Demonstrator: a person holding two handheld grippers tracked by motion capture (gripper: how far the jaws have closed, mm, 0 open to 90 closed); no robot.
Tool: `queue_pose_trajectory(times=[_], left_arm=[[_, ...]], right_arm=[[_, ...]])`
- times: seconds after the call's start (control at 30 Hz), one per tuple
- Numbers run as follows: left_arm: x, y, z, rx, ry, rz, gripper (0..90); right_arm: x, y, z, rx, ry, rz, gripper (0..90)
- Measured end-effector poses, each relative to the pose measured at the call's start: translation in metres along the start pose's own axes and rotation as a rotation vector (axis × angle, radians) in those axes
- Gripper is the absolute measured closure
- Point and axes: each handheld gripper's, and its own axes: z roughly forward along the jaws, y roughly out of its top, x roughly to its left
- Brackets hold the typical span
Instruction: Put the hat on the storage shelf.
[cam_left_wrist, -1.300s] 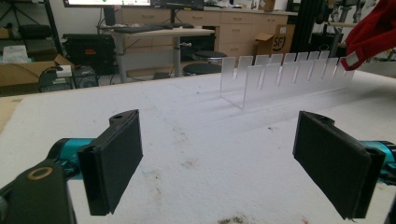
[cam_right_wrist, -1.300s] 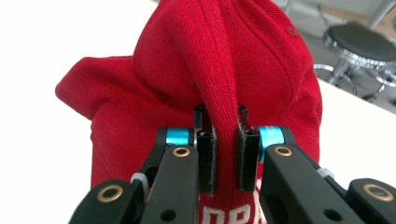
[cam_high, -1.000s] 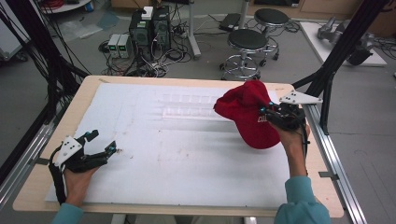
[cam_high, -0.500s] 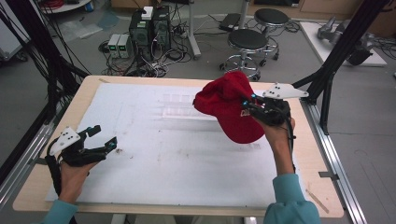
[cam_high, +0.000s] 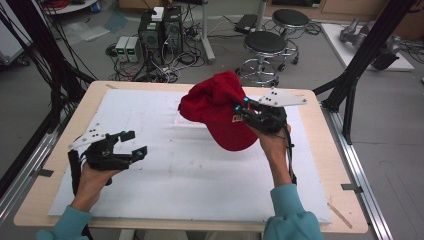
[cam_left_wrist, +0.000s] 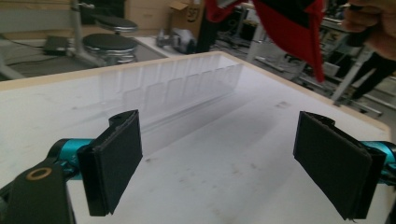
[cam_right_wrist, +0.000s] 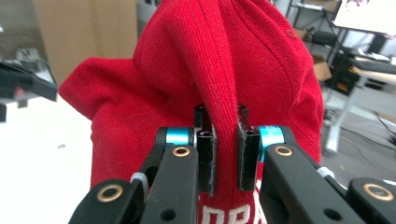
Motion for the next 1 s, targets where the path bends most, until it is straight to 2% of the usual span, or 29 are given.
queue_pose_trajectory(times=[0.13, 0.3, 0.37, 0.47, 0.57, 0.8, 1.0], left_arm=[[-0.010, 0.006, 0.017, 0.011, -0.057, -0.011, 15.7], [-0.022, 0.010, 0.033, 0.033, -0.100, -0.013, 15.7], [-0.027, 0.011, 0.039, 0.043, -0.112, -0.001, 15.7], [-0.034, 0.012, 0.047, 0.034, -0.127, 0.003, 16.0], [-0.039, 0.011, 0.055, 0.048, -0.142, 0.000, 16.2], [-0.048, 0.011, 0.068, 0.043, -0.187, -0.025, 17.5], [-0.051, 0.010, 0.076, 0.049, -0.210, -0.032, 23.7]], right_arm=[[0.011, 0.002, 0.009, -0.028, 0.035, -0.001, 82.2], [0.023, 0.003, 0.018, -0.046, 0.053, -0.002, 82.2], [0.026, 0.003, 0.021, -0.059, 0.062, 0.005, 82.2], [0.031, 0.003, 0.024, -0.078, 0.061, 0.015, 82.3], [0.036, 0.002, 0.027, -0.098, 0.072, 0.032, 82.2], [0.045, -0.001, 0.033, -0.123, 0.090, 0.051, 82.2], [0.050, -0.004, 0.037, -0.141, 0.100, 0.067, 82.2]])
